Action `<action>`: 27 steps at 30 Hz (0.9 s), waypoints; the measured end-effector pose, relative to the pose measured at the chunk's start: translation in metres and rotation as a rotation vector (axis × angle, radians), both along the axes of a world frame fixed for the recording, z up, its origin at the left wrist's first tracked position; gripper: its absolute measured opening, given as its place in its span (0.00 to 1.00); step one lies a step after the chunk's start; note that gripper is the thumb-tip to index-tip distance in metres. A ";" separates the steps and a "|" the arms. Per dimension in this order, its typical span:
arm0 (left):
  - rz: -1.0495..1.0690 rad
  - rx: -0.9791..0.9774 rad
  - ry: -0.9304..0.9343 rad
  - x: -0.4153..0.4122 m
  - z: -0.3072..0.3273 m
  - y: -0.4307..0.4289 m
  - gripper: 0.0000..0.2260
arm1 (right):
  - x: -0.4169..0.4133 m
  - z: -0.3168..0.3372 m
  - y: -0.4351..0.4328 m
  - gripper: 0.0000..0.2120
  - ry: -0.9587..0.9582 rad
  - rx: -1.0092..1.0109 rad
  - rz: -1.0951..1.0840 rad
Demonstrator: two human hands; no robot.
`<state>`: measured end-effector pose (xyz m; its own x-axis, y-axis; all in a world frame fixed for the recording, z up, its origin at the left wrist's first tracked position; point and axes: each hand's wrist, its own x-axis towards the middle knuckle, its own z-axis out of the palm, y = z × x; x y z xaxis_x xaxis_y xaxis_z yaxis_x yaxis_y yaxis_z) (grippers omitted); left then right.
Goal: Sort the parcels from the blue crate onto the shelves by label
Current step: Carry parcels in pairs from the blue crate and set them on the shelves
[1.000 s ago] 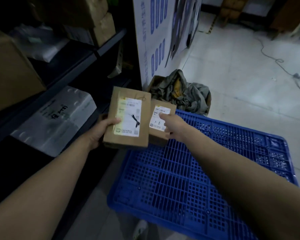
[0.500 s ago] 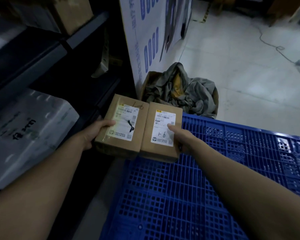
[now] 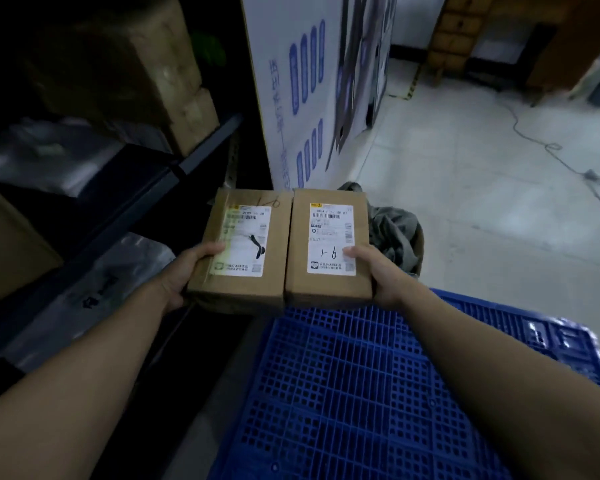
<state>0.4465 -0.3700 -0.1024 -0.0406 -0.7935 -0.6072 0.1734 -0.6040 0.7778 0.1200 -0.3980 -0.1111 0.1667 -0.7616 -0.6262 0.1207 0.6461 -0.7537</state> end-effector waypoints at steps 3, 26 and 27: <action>0.068 -0.074 -0.012 0.000 0.057 0.025 0.18 | 0.000 0.053 0.005 0.32 -0.024 -0.087 0.030; 1.137 -0.564 -0.385 0.015 0.348 0.613 0.32 | 0.227 0.365 0.324 0.28 -0.422 -0.465 0.903; 1.195 -0.579 -0.410 0.011 0.355 0.648 0.31 | 0.242 0.372 0.352 0.28 -0.443 -0.465 0.951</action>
